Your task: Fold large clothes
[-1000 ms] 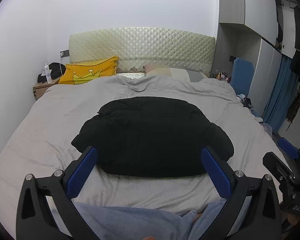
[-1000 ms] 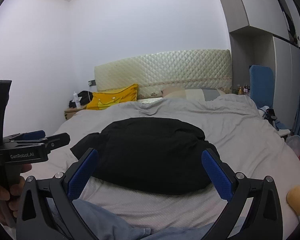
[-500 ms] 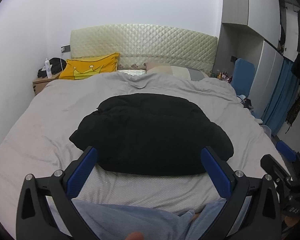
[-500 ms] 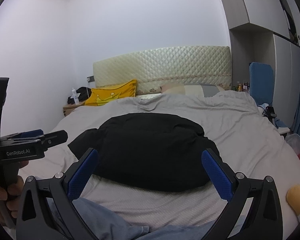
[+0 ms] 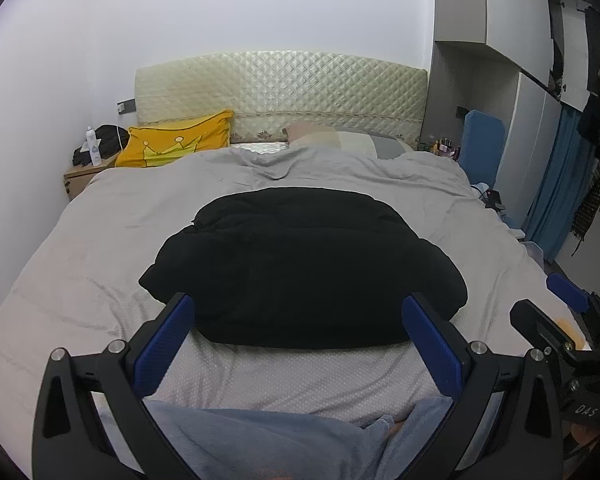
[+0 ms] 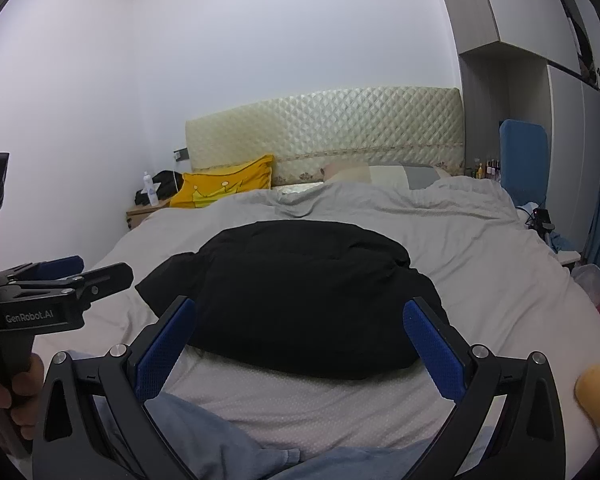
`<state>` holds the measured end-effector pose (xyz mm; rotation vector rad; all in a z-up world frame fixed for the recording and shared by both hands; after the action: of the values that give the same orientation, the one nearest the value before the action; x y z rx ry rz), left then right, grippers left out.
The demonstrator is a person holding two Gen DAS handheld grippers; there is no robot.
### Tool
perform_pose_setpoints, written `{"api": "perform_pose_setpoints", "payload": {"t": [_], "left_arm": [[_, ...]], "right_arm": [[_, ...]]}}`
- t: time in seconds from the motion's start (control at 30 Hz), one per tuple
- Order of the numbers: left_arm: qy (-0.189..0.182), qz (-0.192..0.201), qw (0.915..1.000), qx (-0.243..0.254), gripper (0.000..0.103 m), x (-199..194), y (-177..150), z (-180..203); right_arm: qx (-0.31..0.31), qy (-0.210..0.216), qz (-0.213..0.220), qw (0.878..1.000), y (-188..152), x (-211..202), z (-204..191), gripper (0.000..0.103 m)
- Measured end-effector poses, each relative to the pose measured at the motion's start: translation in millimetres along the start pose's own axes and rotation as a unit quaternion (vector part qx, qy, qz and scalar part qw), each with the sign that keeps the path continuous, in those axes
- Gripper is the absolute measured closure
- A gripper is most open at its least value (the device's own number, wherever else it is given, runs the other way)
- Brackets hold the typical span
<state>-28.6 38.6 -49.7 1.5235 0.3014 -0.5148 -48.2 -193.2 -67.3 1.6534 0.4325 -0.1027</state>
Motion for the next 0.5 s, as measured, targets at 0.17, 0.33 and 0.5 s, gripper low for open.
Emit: {"api": "perform_pose_setpoints", "payload": {"t": [0.17,0.33,0.5], "left_arm": [[0.002,-0.002,1.0000,-0.004,0.000,-0.5,-0.6,-0.7],[0.003,-0.004,1.0000,-0.008,0.000,-1.4,-1.1,-4.2],[0.005,-0.004,0.9999,-0.011,0.000,-0.8,-0.7,-7.1]], "right_arm": [[0.002,-0.004,0.001,1.000,-0.4,0.5,1.1,0.000],[0.002,-0.005,0.001,1.000,-0.1,0.2,0.9,0.000],[0.004,-0.007,0.003,1.000,-0.2,-2.5,1.2,0.000]]}}
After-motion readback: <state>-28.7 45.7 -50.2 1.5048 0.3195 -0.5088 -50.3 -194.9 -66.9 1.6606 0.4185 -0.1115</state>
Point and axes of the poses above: each gripper's, at about its wrist camera, not at the fingertips, and x roughly the way its jaws point, z to its right, y to its top, the point moved 3 cm from there along x, roughly the way its jaws point, and after that the axes turned 6 degrees about z, right-handed, at the moved point
